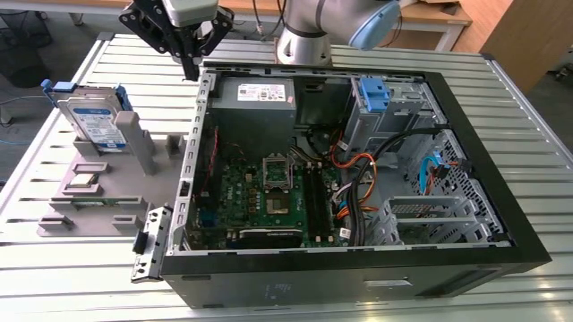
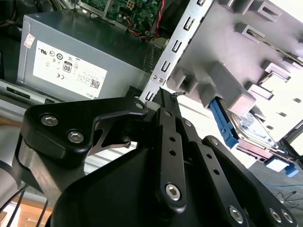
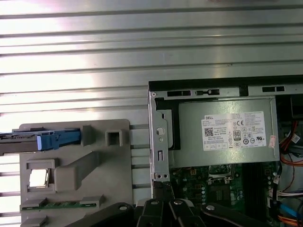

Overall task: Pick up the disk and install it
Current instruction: 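Reach for the disk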

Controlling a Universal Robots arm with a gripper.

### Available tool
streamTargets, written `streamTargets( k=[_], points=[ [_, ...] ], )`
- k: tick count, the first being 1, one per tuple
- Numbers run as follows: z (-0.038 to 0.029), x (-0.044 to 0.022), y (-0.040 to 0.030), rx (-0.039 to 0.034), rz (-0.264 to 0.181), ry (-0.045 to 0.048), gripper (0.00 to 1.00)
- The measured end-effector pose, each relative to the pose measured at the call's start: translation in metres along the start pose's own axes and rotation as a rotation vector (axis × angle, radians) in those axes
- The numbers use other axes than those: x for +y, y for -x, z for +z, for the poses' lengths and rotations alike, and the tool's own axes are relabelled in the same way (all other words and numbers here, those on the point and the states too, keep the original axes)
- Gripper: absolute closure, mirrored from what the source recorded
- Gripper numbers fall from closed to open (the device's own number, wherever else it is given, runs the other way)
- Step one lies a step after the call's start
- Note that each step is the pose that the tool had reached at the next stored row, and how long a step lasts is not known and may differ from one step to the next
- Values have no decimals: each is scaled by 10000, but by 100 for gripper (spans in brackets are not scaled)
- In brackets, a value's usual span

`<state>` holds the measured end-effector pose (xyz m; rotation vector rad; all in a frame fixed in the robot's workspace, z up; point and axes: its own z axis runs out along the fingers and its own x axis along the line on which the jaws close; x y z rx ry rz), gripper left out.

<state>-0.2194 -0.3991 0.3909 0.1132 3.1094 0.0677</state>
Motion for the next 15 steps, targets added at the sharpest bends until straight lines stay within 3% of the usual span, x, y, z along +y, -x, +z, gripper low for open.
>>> streamTargets(
  k=[15],
  points=[
    [0,-5,-68,0,0,0,90]
  ],
)
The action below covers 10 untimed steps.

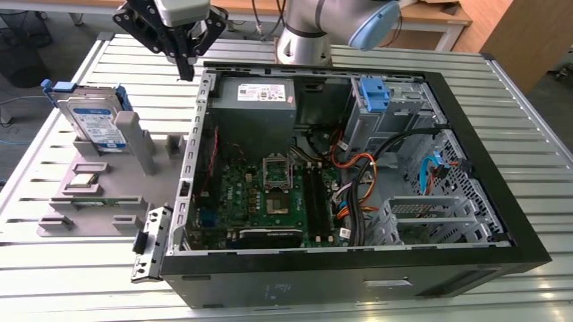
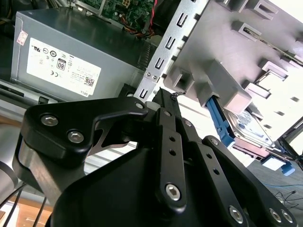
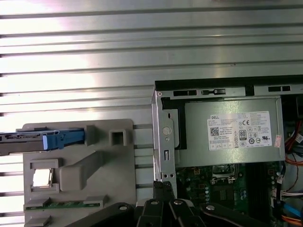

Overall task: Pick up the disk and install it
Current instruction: 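Reach for the disk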

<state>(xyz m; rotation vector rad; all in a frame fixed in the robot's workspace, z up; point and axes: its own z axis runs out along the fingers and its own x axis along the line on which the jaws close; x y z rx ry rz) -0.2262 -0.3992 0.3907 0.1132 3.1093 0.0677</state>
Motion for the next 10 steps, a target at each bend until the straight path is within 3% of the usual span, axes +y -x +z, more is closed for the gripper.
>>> streamTargets(
  k=[10],
  points=[
    [-1,-2,-19,1,1,0,90]
  ],
)
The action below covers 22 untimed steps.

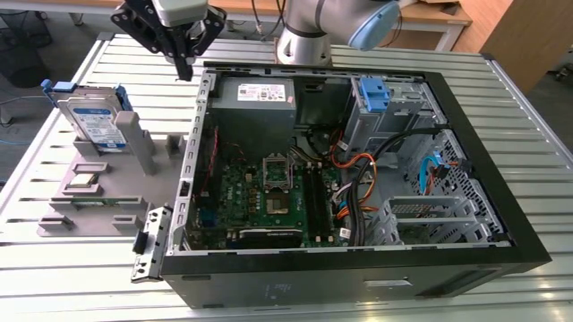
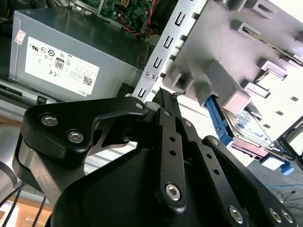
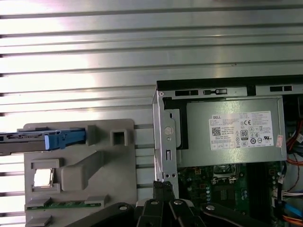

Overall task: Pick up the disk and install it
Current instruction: 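Reach for the disk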

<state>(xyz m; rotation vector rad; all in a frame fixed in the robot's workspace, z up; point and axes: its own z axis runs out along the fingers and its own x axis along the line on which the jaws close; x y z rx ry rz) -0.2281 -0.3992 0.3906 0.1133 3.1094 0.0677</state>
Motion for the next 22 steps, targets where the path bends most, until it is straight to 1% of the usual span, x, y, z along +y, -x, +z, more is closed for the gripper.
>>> streamTargets(
  k=[10,22],
  points=[
    [-1,-7,-91,0,-1,0,90],
    [-2,-16,-222,-1,-1,0,90]
  ],
)
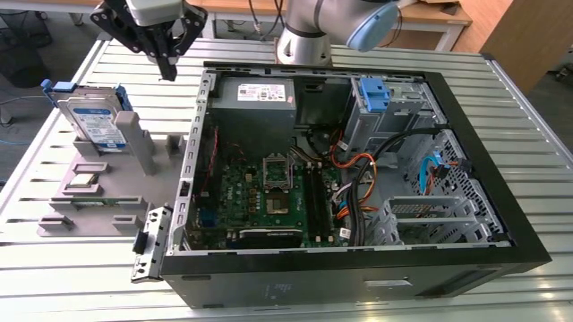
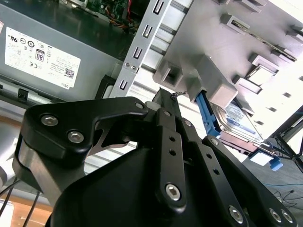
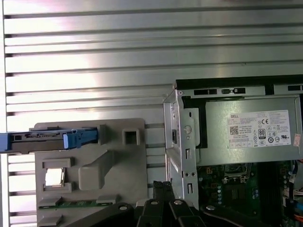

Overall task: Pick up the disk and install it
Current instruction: 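Reach for the disk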

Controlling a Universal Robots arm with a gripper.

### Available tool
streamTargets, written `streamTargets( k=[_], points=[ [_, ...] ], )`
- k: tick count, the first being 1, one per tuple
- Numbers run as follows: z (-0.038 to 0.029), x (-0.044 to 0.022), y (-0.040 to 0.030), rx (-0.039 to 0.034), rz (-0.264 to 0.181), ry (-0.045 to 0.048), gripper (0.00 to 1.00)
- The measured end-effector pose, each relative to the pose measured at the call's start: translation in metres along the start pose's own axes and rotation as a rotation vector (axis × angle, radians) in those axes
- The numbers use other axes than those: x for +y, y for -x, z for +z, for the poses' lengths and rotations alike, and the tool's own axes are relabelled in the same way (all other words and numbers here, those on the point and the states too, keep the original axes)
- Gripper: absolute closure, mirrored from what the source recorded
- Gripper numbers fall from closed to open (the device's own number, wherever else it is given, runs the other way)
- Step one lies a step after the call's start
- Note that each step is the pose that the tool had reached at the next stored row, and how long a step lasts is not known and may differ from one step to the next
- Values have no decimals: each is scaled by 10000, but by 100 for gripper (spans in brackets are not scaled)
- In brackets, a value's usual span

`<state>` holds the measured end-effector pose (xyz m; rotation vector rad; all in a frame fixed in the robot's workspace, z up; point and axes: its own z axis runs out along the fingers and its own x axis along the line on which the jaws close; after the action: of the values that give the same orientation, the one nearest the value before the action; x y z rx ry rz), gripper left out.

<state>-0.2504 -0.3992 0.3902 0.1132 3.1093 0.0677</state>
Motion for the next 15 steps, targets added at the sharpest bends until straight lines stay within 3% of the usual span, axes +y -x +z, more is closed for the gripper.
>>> streamTargets(
  k=[15],
  points=[
    [-2,-19,-265,0,0,0,90]
  ],
)
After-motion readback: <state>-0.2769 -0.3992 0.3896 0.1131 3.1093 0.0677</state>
